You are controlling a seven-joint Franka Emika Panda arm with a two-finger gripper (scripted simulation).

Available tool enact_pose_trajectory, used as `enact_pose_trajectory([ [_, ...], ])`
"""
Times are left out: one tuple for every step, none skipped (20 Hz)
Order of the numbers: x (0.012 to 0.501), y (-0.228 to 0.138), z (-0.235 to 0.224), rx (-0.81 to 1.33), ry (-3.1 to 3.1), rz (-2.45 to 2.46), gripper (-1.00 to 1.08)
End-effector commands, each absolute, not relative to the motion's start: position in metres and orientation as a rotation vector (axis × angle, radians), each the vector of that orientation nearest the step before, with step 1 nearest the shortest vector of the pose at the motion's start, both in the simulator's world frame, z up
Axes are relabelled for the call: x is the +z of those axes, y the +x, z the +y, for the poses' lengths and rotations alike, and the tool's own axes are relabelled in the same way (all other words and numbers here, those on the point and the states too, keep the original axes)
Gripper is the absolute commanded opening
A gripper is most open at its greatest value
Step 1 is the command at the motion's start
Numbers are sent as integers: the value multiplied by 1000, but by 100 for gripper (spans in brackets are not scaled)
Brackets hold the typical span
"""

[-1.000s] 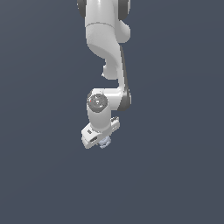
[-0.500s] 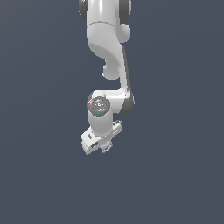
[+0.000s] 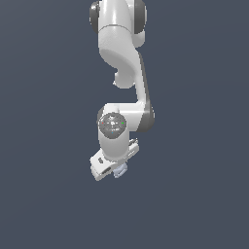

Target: Pick up the object and move it to a goal position.

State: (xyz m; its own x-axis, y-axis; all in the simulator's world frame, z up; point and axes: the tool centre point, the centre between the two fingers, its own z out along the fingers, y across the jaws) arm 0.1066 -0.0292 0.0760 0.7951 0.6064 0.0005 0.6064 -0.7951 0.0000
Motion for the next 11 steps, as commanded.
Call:
enact_pose_trajectory([
  [79, 113, -28, 0, -2976, -1005, -100],
  [80, 115, -27, 0, -2976, -1005, -100],
  [81, 117, -27, 0, -2976, -1005, -100],
  [82, 119, -26, 0, -2976, -1005, -100],
  [82, 120, -26, 0, -2976, -1005, -100],
  [83, 121, -26, 0, -2976, -1006, -100],
  [83, 122, -25, 0, -2976, -1006, -100],
  [83, 123, -25, 0, -2976, -1006, -100],
  [83, 123, -25, 0, -2976, -1006, -100],
  [83, 124, -25, 0, -2976, -1006, -100],
  [83, 124, -25, 0, -2976, -1006, -100],
])
